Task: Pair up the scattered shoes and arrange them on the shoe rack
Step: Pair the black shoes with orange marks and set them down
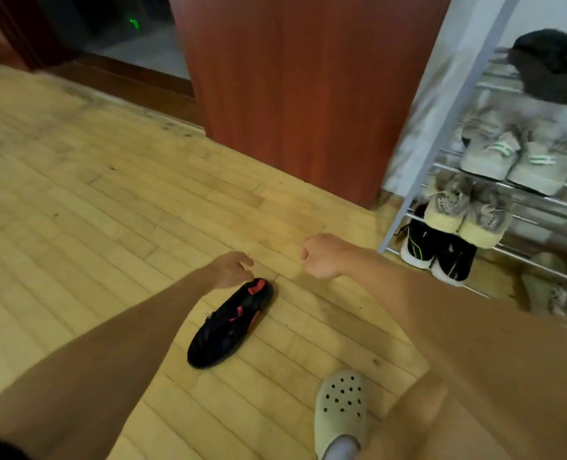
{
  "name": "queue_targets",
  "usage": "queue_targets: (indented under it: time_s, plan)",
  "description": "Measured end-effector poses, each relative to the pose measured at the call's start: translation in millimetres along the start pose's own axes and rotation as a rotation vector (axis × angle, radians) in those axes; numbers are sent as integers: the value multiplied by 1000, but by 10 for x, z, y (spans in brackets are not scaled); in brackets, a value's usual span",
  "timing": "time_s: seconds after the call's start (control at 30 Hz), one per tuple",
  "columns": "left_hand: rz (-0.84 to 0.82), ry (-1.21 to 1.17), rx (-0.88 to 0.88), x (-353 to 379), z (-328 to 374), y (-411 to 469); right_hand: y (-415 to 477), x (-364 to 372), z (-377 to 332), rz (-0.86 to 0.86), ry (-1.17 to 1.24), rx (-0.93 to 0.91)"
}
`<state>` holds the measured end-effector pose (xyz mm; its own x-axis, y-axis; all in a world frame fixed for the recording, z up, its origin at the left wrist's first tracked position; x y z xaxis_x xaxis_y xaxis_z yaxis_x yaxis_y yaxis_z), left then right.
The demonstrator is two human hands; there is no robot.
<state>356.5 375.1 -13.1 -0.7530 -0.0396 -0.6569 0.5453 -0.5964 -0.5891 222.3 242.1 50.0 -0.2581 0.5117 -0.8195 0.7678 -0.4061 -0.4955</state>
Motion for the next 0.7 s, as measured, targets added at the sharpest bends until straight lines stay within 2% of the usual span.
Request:
queue_targets:
  time_s: [0.17, 0.4, 0.53, 0.7]
  plan:
    - [-10, 126, -183, 514, -654, 414, 294, 456, 189, -98, 119, -6]
    - [59, 342, -255, 950, -1004, 909, 372, 882, 843, -166, 282, 46]
    - [34, 409, -233, 1162, -1066, 1142, 312, 1042, 1211, -56, 356, 75]
    - [158, 460, -260, 1257, -984, 1182, 226, 1125, 1389, -60, 391, 110]
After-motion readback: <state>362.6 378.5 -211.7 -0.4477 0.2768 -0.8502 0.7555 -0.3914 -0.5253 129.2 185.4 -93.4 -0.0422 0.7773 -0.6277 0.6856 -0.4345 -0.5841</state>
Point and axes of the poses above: each hand's wrist, its own y-axis towards the middle knuckle, its own x-axis out of the palm, z = x × y, the point moved 5 cm from there along y, towards the middle knuckle
